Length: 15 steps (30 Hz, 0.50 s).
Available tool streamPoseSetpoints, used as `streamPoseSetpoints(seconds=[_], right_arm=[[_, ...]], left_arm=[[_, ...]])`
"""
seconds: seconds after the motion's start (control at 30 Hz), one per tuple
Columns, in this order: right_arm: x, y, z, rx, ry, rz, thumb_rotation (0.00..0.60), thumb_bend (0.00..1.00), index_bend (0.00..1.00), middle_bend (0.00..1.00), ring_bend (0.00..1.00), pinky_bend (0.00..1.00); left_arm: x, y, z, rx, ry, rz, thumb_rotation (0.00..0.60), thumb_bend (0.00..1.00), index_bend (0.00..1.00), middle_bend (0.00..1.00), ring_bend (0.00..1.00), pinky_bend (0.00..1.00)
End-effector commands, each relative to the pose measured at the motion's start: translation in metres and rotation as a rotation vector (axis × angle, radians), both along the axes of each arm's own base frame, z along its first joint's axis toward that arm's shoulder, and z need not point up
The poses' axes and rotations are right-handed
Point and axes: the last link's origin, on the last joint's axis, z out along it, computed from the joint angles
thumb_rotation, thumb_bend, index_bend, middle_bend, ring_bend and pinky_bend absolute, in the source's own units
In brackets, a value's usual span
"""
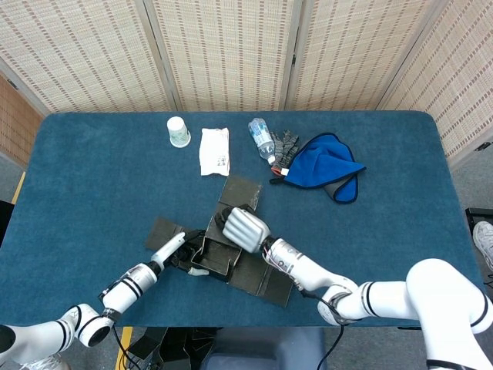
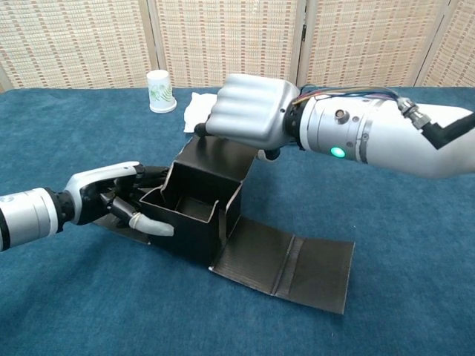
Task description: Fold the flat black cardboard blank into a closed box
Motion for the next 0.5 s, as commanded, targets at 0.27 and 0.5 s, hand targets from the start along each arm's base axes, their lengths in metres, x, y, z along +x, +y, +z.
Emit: streamPoseSetpoints(seconds=[0.27, 0.5], right_arm=[[-0.005, 0.009, 0.02, 0.101, -0.225, -0.249, 0.6, 0.08, 0.0, 0.22, 0.8, 0.97], [-0.01, 0.017, 0.053, 0.171, -0.441, -0.319, 0.6, 0.08, 0.0, 0.22, 0.8, 0.97]], left_arm=[[-0.005, 0.0, 0.002, 0.017, 0.001, 0.028, 0.6, 0.1, 0.31, 0.28, 0.68, 0.87], [-0.007, 0.001, 0.009, 0.019, 0.001, 0.069, 0.6, 0.1, 0.31, 0.28, 0.68, 0.88]])
